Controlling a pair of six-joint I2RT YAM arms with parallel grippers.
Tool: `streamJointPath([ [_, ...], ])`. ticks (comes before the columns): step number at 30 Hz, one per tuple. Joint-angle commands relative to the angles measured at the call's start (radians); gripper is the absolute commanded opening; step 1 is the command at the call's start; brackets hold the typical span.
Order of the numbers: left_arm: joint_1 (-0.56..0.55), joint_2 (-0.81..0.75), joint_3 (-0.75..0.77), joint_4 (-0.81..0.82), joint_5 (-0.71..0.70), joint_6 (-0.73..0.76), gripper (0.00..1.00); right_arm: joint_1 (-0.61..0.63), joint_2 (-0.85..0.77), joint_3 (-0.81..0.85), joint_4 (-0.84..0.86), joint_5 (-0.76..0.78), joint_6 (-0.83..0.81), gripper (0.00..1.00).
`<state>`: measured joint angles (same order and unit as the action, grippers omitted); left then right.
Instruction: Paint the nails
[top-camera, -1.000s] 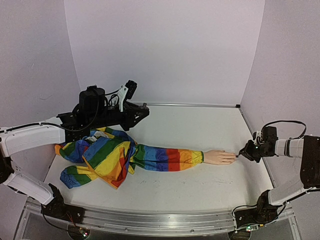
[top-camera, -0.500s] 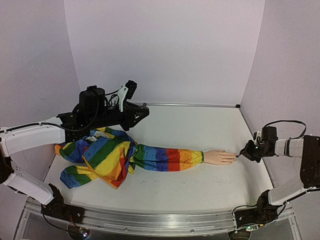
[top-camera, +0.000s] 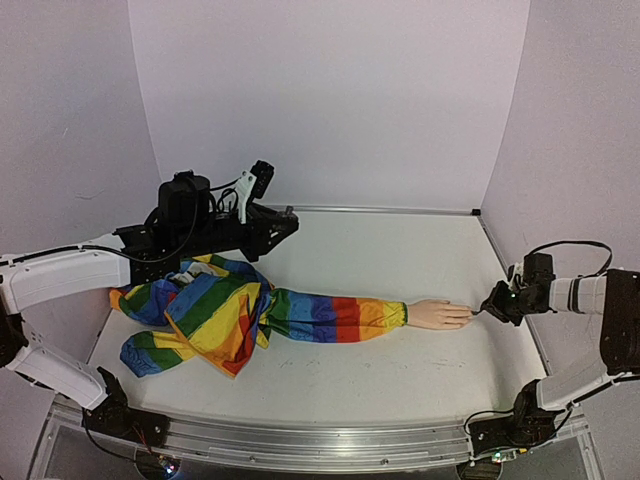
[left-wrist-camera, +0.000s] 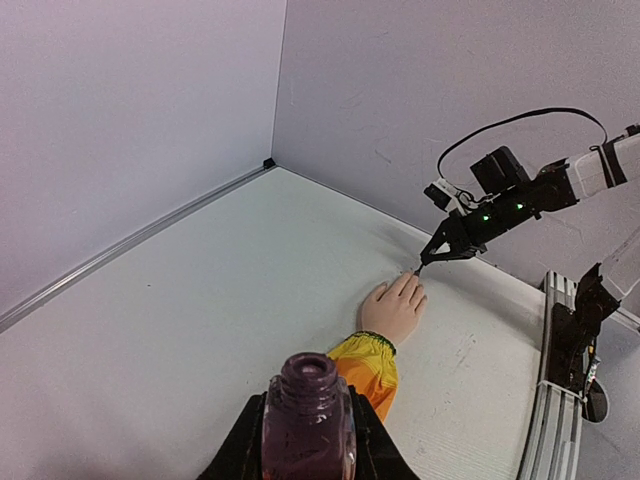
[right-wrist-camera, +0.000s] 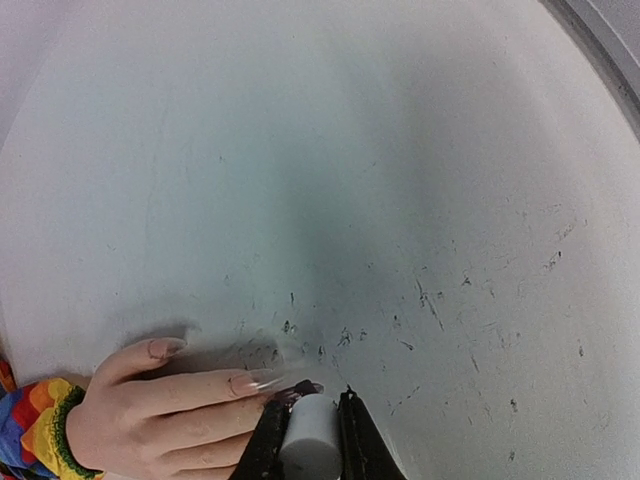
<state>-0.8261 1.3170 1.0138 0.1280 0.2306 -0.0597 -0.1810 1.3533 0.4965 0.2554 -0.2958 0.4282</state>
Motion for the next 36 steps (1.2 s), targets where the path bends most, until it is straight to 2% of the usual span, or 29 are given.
streamJointPath([
  [1,-0.005,-0.026,0.037,0.025,-0.017,0.004,0.00,-0.006,0.006,0.011,-0.013,0.020,0.004,0.00],
  [14,-0.005,-0.024,0.039,0.024,-0.019,0.011,0.00,-0.006,-0.033,0.007,-0.021,0.058,0.020,0.00],
  [22,-0.005,-0.027,0.037,0.026,-0.015,0.009,0.00,-0.005,-0.079,0.002,-0.045,-0.009,0.029,0.00],
  [36,-0.005,-0.031,0.038,0.025,-0.010,0.002,0.00,-0.004,-0.022,0.006,-0.035,-0.073,0.008,0.00],
])
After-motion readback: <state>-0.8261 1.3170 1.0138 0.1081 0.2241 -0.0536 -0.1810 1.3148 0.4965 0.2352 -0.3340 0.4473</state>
